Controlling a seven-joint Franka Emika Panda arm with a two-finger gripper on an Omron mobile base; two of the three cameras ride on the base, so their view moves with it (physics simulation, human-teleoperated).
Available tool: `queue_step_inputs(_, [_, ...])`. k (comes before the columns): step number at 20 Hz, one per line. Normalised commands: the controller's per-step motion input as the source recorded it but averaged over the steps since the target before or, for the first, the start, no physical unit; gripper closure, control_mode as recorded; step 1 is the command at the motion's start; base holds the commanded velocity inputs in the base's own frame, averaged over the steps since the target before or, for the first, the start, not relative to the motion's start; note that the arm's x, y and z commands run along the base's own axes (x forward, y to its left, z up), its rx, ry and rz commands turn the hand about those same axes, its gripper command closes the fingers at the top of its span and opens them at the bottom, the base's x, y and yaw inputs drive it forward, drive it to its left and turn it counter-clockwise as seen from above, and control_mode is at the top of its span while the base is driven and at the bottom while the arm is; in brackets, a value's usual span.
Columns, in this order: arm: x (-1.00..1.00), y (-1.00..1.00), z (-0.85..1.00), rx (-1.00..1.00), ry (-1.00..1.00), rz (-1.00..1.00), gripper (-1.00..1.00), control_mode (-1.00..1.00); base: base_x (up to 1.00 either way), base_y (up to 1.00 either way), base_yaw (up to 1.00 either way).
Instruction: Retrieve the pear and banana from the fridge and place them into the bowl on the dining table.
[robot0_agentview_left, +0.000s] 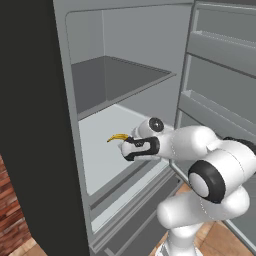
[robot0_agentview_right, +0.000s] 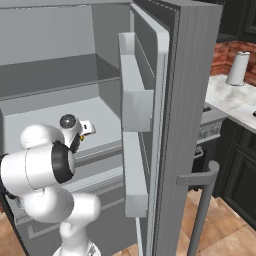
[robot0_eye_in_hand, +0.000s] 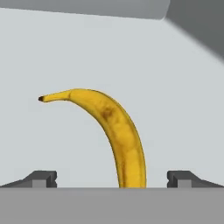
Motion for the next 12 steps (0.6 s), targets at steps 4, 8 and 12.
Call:
queue_step_inputs(4, [0.24,0.08,-0.35,-0.05,0.02,0.03,-1.00,-1.00,0.00,0.00,0.00])
queue_step_inputs(8, [0.25,0.06,-0.33,-0.04,0.02,0.03,-1.00,-1.00,0.00,0.00,0.00])
queue_step_inputs(12, [0.28,0.04,-0.31,-0.04,0.02,0.03,-1.00,-1.00,0.00,0.00,0.00])
